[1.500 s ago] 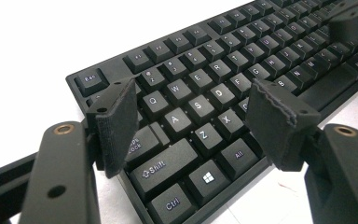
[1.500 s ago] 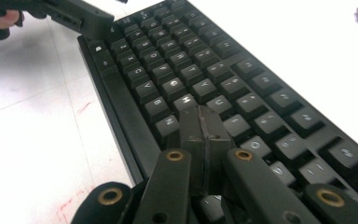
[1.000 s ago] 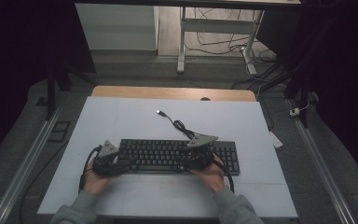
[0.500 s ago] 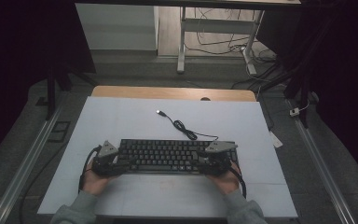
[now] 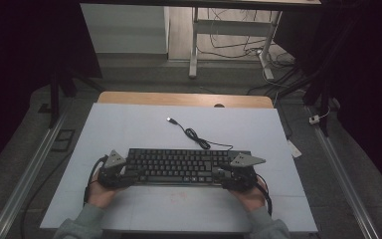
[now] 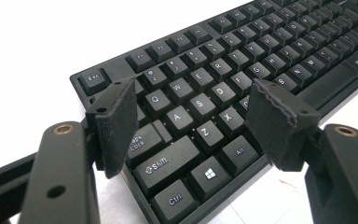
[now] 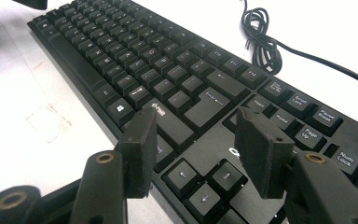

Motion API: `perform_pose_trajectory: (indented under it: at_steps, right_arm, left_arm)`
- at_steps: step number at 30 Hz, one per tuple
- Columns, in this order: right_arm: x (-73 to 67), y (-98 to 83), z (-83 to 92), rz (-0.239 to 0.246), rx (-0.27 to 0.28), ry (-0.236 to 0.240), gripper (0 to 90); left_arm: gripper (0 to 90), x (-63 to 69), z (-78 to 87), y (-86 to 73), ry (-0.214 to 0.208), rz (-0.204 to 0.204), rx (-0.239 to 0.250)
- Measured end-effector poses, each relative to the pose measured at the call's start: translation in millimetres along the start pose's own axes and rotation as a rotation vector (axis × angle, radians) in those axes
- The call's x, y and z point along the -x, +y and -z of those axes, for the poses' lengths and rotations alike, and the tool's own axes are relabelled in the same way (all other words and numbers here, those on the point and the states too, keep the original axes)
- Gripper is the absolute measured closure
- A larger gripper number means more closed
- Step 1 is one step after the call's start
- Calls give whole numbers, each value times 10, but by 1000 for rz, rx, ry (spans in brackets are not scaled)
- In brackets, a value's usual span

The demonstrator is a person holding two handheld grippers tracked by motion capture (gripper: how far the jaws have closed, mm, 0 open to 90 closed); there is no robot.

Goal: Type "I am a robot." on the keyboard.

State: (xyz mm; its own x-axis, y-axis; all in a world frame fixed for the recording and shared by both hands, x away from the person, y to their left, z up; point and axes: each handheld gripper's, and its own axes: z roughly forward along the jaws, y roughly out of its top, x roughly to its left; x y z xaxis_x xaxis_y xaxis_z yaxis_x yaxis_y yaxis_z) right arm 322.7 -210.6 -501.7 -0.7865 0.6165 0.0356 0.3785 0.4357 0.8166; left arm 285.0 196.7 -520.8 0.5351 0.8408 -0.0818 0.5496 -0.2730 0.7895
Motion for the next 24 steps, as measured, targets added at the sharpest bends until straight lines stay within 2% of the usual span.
perform_pose_trajectory:
  at_steps: [3,7,16,20,24]
  right_arm:
    - [-1,5,-23,6,-6,1,489]
    - [-9,18,-55,22,-12,1,486]
    - [29,17,-55,12,-3,1,486]
    - [31,17,-57,17,-8,-3,485]
    - [22,19,-60,20,-16,-3,484]
  left_arm:
    - [333,24,8,8,-8,-4,4]
    - [334,64,30,35,-57,9,12]
    - [348,149,-9,70,-89,1,-23]
    - [394,214,-17,93,-111,-3,-21]
    - [507,292,-45,129,-132,-12,-19]
